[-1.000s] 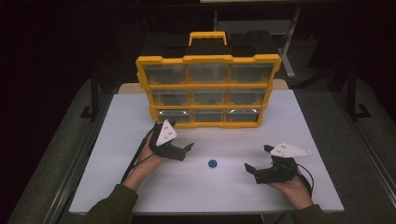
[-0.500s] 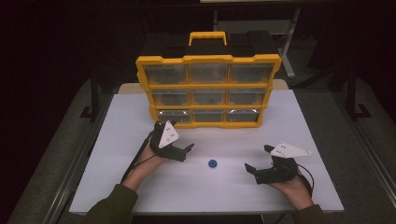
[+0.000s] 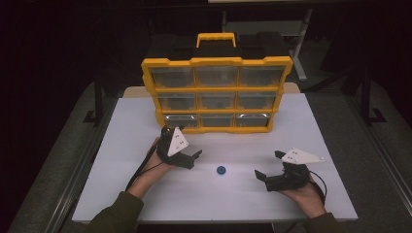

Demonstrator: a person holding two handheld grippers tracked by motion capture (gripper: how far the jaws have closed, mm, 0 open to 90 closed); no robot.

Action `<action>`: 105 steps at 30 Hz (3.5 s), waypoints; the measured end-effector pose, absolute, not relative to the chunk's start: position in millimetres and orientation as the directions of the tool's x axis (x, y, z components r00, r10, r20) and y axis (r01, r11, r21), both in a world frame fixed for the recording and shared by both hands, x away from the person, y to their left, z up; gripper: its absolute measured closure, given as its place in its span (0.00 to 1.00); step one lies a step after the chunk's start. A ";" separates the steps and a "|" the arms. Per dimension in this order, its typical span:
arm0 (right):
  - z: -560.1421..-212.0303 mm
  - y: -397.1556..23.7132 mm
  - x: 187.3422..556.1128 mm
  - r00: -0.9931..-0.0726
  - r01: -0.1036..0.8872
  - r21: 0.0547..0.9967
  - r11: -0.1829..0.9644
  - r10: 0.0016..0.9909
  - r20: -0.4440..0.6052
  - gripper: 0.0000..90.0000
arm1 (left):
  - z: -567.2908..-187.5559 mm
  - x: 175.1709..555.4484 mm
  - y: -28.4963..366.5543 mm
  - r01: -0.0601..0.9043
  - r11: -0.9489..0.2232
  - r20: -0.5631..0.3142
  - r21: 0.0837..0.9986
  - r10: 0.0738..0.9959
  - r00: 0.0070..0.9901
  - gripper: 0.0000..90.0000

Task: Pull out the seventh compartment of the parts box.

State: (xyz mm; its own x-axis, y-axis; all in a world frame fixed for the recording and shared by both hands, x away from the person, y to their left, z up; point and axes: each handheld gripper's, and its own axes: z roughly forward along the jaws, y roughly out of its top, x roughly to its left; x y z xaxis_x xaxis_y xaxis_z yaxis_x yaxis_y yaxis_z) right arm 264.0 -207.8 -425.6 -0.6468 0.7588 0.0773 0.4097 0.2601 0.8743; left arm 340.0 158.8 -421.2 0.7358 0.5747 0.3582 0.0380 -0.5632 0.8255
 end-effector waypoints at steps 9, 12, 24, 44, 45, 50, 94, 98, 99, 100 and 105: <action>-425.6 -207.6 263.9 -0.647 0.410 0.874 0.261 0.758 0.077 0.00 | -421.3 338.6 157.1 0.017 -0.592 0.397 0.806 0.562 0.726 0.00; -425.6 -207.7 263.9 -0.647 0.410 0.874 0.260 0.758 0.078 0.00 | -421.2 338.4 156.8 0.010 -0.601 0.410 0.799 0.557 0.722 0.00; -425.6 -207.6 263.9 -0.648 0.411 0.874 0.259 0.757 0.080 0.00 | -421.0 337.8 156.4 -0.007 -0.623 0.442 0.782 0.546 0.712 0.00; -425.7 -207.6 263.9 -0.649 0.411 0.873 0.260 0.757 0.080 0.00 | -420.6 336.1 153.9 -0.039 -0.667 0.498 0.744 0.516 0.697 0.00; -425.7 -207.6 263.9 -0.649 0.411 0.873 0.260 0.757 0.080 0.00 | -420.6 336.1 153.9 -0.039 -0.667 0.498 0.744 0.516 0.697 0.00; -425.8 -207.5 264.0 -0.649 0.411 0.873 0.263 0.756 0.078 0.00 | -420.6 335.5 153.4 -0.046 -0.677 0.513 0.734 0.510 0.690 0.00; -425.5 -208.1 264.0 -0.645 0.411 0.874 0.261 0.761 0.076 0.00 | -419.0 331.8 152.6 -0.132 -0.795 0.687 0.593 0.413 0.598 0.00; -425.4 -208.5 264.2 -0.642 0.415 0.872 0.258 0.762 0.081 0.00 | -418.4 331.6 153.0 -0.137 -0.804 0.702 0.578 0.404 0.587 0.00; -425.4 -208.7 264.0 -0.643 0.414 0.873 0.259 0.762 0.079 0.00 | -418.2 331.6 152.9 -0.139 -0.806 0.704 0.576 0.402 0.585 0.00; -425.2 -209.0 263.8 -0.641 0.416 0.872 0.258 0.763 0.080 0.00 | -418.1 331.6 152.9 -0.140 -0.807 0.706 0.574 0.401 0.584 0.00; -425.1 -209.3 263.4 -0.640 0.415 0.874 0.254 0.764 0.082 0.00 | -419.3 330.4 152.0 -0.149 -0.817 0.722 0.556 0.387 0.574 0.00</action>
State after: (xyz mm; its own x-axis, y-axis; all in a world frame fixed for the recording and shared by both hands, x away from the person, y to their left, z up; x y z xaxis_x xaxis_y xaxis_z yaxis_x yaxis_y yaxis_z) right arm 263.4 -209.3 -425.1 -0.6397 0.7642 0.0819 0.4149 0.2536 0.8738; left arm 330.4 152.0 -419.3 0.5743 0.3867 0.7216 -0.1488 -0.8175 0.5564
